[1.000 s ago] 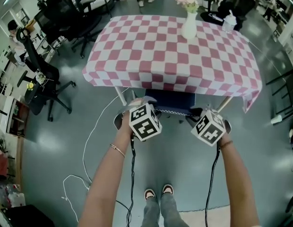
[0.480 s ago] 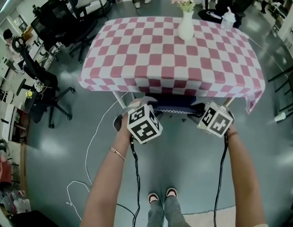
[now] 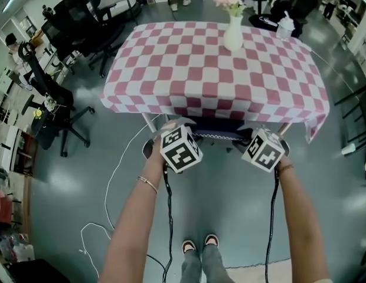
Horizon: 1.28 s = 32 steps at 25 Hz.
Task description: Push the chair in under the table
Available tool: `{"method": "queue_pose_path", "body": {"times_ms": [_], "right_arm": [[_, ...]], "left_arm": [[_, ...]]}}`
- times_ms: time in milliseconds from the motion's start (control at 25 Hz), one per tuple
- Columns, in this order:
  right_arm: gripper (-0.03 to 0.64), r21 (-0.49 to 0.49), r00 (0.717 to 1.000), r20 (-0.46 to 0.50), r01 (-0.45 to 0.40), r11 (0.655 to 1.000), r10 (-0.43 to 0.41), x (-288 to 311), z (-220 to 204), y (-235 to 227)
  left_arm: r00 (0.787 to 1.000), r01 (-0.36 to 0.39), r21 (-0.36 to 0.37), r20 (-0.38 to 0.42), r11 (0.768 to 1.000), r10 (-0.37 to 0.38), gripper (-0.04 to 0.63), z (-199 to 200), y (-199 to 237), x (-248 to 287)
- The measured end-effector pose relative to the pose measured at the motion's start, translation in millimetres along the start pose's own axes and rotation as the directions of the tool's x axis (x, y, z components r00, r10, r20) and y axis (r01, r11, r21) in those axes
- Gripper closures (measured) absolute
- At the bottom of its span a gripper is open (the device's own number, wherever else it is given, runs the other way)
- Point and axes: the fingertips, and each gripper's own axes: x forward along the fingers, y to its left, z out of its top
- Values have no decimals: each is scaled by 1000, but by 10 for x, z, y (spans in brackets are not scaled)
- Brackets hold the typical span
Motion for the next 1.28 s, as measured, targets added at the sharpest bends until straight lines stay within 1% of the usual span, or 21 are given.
{"method": "queue_pose_path", "body": {"times_ms": [80, 160, 280, 360, 440, 480, 560, 600, 680, 760, 840, 880, 920, 960, 1040, 1080, 1120, 1160, 1200, 1240, 1280], "right_arm": [[492, 2, 1000, -5, -2, 1000, 2, -2, -3, 24], [492, -5, 1000, -19, 4, 1000, -4, -12, 2, 51], [492, -33, 998, -50, 31, 999, -33, -109, 38, 88], [492, -34, 998, -45, 47, 998, -49, -218, 104, 93], [492, -10, 998, -3, 69, 998, -69, -367, 225, 57], [492, 18, 996, 34, 84, 996, -84, -459, 305, 27], [492, 101, 984, 120, 122, 987, -134, -674, 481, -47], [492, 145, 972, 157, 150, 978, -173, -796, 562, -92], [492, 229, 938, 220, 218, 949, -269, -1071, 706, -178], [493, 320, 892, 276, 266, 909, -358, -1380, 815, -207], [494, 421, 849, 314, 276, 864, -424, -1694, 880, -143], [494, 470, 825, 329, 278, 838, -459, -1854, 902, -97], [494, 519, 796, 340, 285, 806, -501, -2020, 913, -51], [494, 570, 761, 345, 295, 767, -549, -2193, 909, -4], [494, 685, 682, 333, 300, 664, -651, -2547, 845, 97], [494, 741, 642, 321, 289, 607, -697, -2718, 792, 157], [494, 788, 606, 308, 270, 554, -733, -2878, 737, 226], [494, 823, 576, 297, 249, 510, -761, -3020, 688, 302], [495, 847, 554, 287, 234, 477, -782, -3141, 647, 387], [496, 860, 537, 278, 230, 455, -796, -3242, 615, 480], [499, 865, 525, 271, 235, 443, -807, -3329, 591, 578]], "left_arm": [[1000, 12, 1, -12, 1000, -12, 427, -14, -18, 2], [1000, 14, -17, -15, 1000, -14, 423, -40, -38, -10], [999, -16, -96, 35, 995, 19, 411, -24, -34, -111], [996, -35, -131, 75, 991, 45, 411, 5, -8, -252], [992, -31, -167, 118, 985, 51, 411, 64, 29, -447], [988, -23, -189, 143, 982, 51, 411, 109, 50, -560], [977, -15, -236, 203, 972, 64, 411, 230, 99, -826], [967, -16, -266, 242, 964, 83, 411, 297, 132, -974], [933, -20, -351, 330, 936, 143, 411, 428, 205, -1292], [890, -31, -434, 398, 900, 223, 412, 535, 245, -1630], [850, -70, -499, 424, 864, 314, 413, 590, 255, -1964], [828, -102, -533, 423, 840, 369, 413, 599, 259, -2129], [801, -142, -572, 413, 808, 433, 417, 595, 263, -2297], [769, -189, -613, 393, 767, 503, 429, 580, 260, -2471], [699, -271, -684, 344, 677, 627, 454, 538, 201, -2817], [668, -299, -707, 324, 640, 670, 468, 523, 138, -2978], [641, -320, -724, 310, 611, 702, 478, 515, 63, -3129], [617, -337, -735, 300, 588, 728, 503, 506, -18, -3270], [595, -349, -745, 292, 568, 749, 526, 493, -99, -3398], [578, -355, -755, 286, 551, 764, 552, 471, -179, -3509], [565, -355, -764, 283, 538, 775, 593, 448, -258, -3602]]}}
